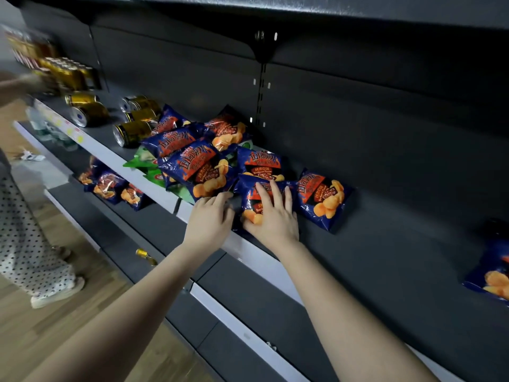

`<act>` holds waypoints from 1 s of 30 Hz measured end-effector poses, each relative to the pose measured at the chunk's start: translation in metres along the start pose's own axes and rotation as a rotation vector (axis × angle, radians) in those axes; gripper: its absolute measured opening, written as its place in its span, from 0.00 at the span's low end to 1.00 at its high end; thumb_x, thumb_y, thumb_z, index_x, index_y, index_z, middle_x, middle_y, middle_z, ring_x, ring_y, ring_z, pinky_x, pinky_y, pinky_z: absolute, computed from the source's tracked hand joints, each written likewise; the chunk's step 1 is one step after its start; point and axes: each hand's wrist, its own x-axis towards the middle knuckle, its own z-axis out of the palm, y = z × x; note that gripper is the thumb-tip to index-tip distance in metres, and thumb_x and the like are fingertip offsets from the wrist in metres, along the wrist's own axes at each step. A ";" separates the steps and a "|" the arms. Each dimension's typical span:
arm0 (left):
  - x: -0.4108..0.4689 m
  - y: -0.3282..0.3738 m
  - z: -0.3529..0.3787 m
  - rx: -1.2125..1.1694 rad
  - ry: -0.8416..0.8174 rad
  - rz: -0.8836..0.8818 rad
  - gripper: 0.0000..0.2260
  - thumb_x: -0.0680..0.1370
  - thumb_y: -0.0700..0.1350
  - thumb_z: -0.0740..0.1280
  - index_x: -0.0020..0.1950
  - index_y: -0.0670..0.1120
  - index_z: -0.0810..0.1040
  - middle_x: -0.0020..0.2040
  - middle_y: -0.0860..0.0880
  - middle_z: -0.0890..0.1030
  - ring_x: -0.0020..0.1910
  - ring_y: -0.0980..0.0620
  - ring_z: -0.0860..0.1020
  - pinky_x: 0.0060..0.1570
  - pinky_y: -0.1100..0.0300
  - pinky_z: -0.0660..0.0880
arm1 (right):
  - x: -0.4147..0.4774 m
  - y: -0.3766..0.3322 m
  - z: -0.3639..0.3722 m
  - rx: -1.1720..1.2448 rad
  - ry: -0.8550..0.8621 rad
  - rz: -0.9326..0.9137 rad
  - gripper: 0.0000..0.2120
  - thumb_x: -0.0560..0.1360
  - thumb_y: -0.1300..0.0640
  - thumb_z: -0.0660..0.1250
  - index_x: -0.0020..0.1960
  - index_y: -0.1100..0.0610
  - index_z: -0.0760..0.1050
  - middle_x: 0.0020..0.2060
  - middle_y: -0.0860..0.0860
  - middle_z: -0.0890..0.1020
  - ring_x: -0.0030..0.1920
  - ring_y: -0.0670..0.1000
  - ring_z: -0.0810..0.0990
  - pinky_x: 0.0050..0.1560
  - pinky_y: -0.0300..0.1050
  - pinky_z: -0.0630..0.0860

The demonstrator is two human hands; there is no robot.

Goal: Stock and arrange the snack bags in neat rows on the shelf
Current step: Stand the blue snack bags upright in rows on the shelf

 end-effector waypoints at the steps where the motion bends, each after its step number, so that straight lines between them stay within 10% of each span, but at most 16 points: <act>1: 0.001 0.005 -0.002 -0.015 -0.001 0.011 0.17 0.79 0.46 0.54 0.65 0.45 0.72 0.60 0.45 0.79 0.59 0.42 0.72 0.59 0.53 0.65 | -0.002 0.000 0.000 0.030 0.031 -0.006 0.41 0.72 0.41 0.67 0.77 0.43 0.48 0.77 0.45 0.45 0.77 0.55 0.40 0.69 0.60 0.62; 10: 0.017 0.037 0.001 -0.577 -0.113 -0.261 0.22 0.80 0.52 0.59 0.73 0.47 0.61 0.65 0.47 0.75 0.61 0.49 0.74 0.57 0.58 0.70 | -0.018 0.015 -0.016 0.309 0.321 -0.162 0.41 0.70 0.56 0.73 0.77 0.49 0.55 0.77 0.53 0.47 0.76 0.60 0.50 0.67 0.56 0.68; 16: 0.026 0.069 0.016 -0.775 -0.056 -0.299 0.29 0.76 0.53 0.66 0.74 0.48 0.61 0.61 0.49 0.75 0.58 0.51 0.75 0.59 0.55 0.73 | -0.033 0.036 -0.041 0.721 0.572 0.102 0.36 0.73 0.56 0.70 0.76 0.55 0.56 0.74 0.56 0.62 0.72 0.54 0.64 0.67 0.37 0.66; 19: 0.031 0.085 0.024 -0.822 -0.103 -0.234 0.24 0.74 0.56 0.67 0.68 0.48 0.72 0.59 0.49 0.78 0.58 0.51 0.77 0.60 0.53 0.73 | -0.033 0.054 -0.070 1.177 0.500 0.429 0.29 0.76 0.55 0.67 0.74 0.54 0.62 0.64 0.52 0.76 0.61 0.48 0.75 0.66 0.44 0.69; 23: 0.031 0.113 0.038 -0.838 -0.077 -0.076 0.07 0.75 0.55 0.67 0.40 0.54 0.76 0.47 0.45 0.79 0.47 0.50 0.77 0.50 0.55 0.73 | -0.050 0.085 -0.091 0.970 0.476 0.367 0.24 0.70 0.50 0.70 0.65 0.48 0.73 0.56 0.47 0.81 0.57 0.45 0.79 0.64 0.50 0.73; 30: 0.017 0.175 0.061 -1.090 -0.334 -0.121 0.08 0.77 0.52 0.65 0.45 0.49 0.80 0.45 0.50 0.84 0.46 0.53 0.81 0.51 0.58 0.76 | -0.098 0.129 -0.118 1.082 0.287 0.344 0.29 0.70 0.57 0.74 0.65 0.43 0.66 0.56 0.43 0.80 0.56 0.43 0.79 0.56 0.41 0.76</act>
